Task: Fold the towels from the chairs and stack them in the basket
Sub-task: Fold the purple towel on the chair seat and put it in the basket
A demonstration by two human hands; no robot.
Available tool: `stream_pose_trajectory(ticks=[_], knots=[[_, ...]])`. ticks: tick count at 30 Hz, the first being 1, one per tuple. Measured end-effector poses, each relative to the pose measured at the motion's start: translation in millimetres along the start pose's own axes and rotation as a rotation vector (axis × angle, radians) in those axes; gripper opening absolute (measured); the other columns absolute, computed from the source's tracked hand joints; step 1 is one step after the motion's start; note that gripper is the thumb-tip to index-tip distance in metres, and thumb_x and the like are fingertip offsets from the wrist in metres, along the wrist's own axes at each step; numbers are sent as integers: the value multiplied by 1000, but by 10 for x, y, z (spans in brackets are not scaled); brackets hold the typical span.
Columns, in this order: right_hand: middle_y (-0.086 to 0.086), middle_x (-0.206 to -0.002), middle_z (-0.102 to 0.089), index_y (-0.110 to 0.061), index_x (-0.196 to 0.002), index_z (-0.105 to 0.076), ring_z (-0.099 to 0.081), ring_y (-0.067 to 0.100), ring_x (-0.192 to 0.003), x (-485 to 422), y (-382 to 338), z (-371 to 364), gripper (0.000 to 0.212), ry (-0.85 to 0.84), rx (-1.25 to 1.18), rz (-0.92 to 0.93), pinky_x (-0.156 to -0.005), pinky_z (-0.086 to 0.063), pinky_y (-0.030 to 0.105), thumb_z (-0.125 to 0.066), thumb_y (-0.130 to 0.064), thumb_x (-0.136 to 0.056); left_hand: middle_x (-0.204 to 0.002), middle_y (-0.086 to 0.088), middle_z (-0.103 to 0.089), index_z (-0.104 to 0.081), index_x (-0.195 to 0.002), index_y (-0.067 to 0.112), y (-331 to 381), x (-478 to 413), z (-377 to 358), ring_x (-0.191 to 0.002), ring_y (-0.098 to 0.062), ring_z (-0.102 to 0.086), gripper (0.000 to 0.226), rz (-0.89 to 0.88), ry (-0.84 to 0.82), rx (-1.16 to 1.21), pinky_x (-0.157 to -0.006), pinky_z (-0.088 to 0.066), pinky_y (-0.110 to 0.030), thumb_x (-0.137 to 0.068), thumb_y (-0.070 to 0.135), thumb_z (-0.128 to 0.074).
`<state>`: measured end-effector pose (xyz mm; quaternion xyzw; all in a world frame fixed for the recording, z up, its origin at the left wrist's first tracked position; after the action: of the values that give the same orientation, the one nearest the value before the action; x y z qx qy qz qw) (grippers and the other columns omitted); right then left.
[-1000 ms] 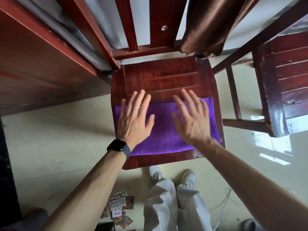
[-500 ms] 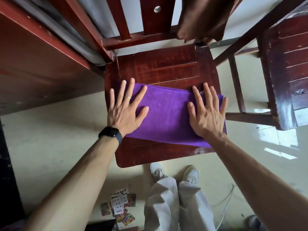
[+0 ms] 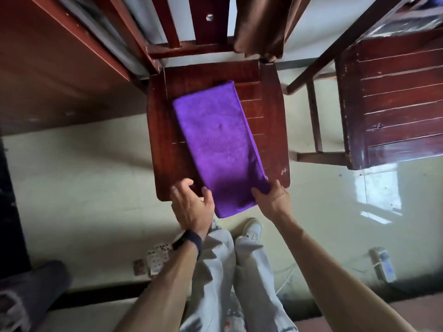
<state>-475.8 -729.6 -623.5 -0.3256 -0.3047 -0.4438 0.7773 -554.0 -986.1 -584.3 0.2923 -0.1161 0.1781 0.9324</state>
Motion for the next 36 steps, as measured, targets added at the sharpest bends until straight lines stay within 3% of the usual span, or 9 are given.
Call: stream_pose_trajectory(ticks=[4, 6, 10, 15, 18, 22, 28, 32, 36], knots=[[13, -114, -68, -10, -123, -62, -60, 33, -111, 30, 105, 16, 45, -54, -111, -9, -91, -44, 33, -68, -39, -88, -97, 1, -62, -57, -108, 11, -764, 606, -456, -110, -31, -59, 45, 627, -310, 407, -89, -46, -35, -69, 26, -73], [10, -110, -70, -12, -121, -64, -62, 30, -104, 3, 158, 17, 42, -77, -167, -6, -89, -45, 33, -68, -37, -89, -109, 0, -67, -59, -121, 18, -775, 720, -685, -105, -22, -62, 56, 720, -517, 525, -87, -46, -34, -69, 28, -74], [6, -96, -73, -23, -100, -66, -71, 29, -96, -28, 261, -24, 28, -145, -369, -9, -89, -53, 46, -70, -41, -80, -102, -1, -67, -65, -121, 16, -609, 670, -771, -96, -15, -57, 33, 615, -661, 585, -76, -40, -26, -89, 23, -69], [7, -90, -69, -9, -115, -62, -70, 21, -76, 6, 396, -96, 20, -205, -549, -115, -71, -57, 32, -63, -14, -96, -102, -10, -64, -65, -93, 18, -648, 683, -615, -89, -22, -58, 1, 672, -680, 583, -63, -45, -26, -92, 19, -66], [8, -86, -68, -6, -113, -59, -69, 21, -67, 212, 468, -182, 16, -286, -641, -204, -57, -58, 25, -60, -8, -97, -96, -9, -66, -61, -92, 16, -587, 821, -446, -70, -17, -71, 3, 729, -665, 672, -64, -40, -27, -95, 15, -62], [12, -78, -67, -12, -107, -52, -65, 23, -60, 514, 569, -107, 18, -228, -636, -225, -57, -55, 29, -62, -5, -93, -91, -11, -67, -57, -86, 18, -490, 992, -102, -51, -8, -66, 13, 661, -580, 586, -48, -36, -20, -97, 12, -60], [13, -80, -75, -22, -112, -48, -72, 23, -59, 964, 504, 15, 21, -220, -412, 22, -55, -55, 32, -54, -11, -95, -110, -22, -66, -44, -111, 17, -484, 1100, 245, -75, -31, -70, 19, 493, -492, 468, -45, -43, -11, -98, 5, -49], [4, -71, -74, -27, -116, -48, -72, 22, -56, 1043, 392, 52, 28, -184, -381, 99, -54, -56, 32, -51, -8, -94, -88, -7, -62, -61, -110, 27, -353, 987, 338, -60, -21, -71, 34, 319, -558, 363, -47, -42, -13, -98, 4, -40], [8, -73, -74, -34, -114, -54, -71, 26, -53, 951, 162, 109, 34, -175, -370, 123, -49, -55, 31, -48, -7, -94, -105, -5, -69, -68, -112, 27, -345, 766, 311, -57, -18, -70, 33, 355, -662, 328, -49, -40, -12, -93, 14, -45]])
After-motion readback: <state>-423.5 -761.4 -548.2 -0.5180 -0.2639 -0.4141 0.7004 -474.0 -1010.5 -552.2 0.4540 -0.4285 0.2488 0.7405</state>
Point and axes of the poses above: each hand's wrist, its own x-axis away from the middle knuckle, its own z-axis out of the back of the hand, y = z × x, the point moved 9 cm from there along -x, towards the middle knuckle
